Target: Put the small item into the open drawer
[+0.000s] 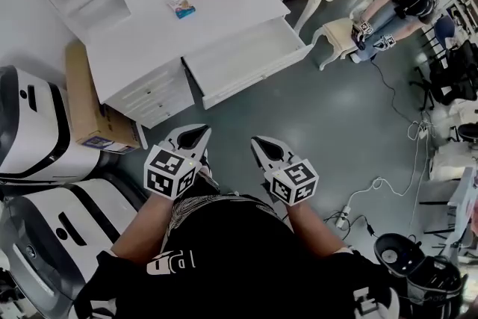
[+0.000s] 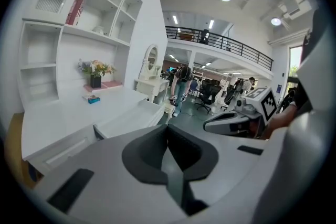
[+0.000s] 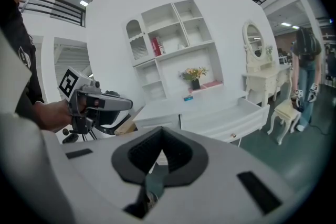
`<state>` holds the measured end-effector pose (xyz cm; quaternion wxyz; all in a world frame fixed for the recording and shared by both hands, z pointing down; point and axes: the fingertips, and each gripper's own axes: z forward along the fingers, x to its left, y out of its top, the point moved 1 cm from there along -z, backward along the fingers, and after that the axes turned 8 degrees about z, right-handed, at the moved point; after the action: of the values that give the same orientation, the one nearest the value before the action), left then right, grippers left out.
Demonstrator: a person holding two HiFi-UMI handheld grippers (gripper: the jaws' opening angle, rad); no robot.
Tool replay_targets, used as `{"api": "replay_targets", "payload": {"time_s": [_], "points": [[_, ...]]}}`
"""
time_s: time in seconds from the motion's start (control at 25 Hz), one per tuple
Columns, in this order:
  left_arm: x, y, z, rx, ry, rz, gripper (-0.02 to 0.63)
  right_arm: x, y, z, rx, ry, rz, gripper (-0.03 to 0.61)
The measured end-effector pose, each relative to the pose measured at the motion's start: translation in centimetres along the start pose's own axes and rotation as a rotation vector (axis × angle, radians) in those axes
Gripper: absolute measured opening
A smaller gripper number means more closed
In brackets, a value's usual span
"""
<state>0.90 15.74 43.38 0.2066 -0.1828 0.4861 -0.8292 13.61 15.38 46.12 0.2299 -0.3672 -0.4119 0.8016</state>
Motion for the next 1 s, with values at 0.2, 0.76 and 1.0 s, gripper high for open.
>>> {"api": "replay_targets", "payload": {"time_s": [0.2,0.76,1.0], "points": [[5.8,1.0,1.3,0.018,0.026,-0.016,0.015,-0.7,2.7,4.3,0.018,0.001,-0.010,0.009],[21.2,5.2,4.8,0.000,0.016,-0.002,0.015,-2.3,10.3,17.1,0.035,-0.043,-0.042,0.009],[25.8,6.1,6.2,-0.008,-0.001,0.006,0.015,-2.9,12.9,21.3,0.026,-0.068,-0.057,0.009]]}}
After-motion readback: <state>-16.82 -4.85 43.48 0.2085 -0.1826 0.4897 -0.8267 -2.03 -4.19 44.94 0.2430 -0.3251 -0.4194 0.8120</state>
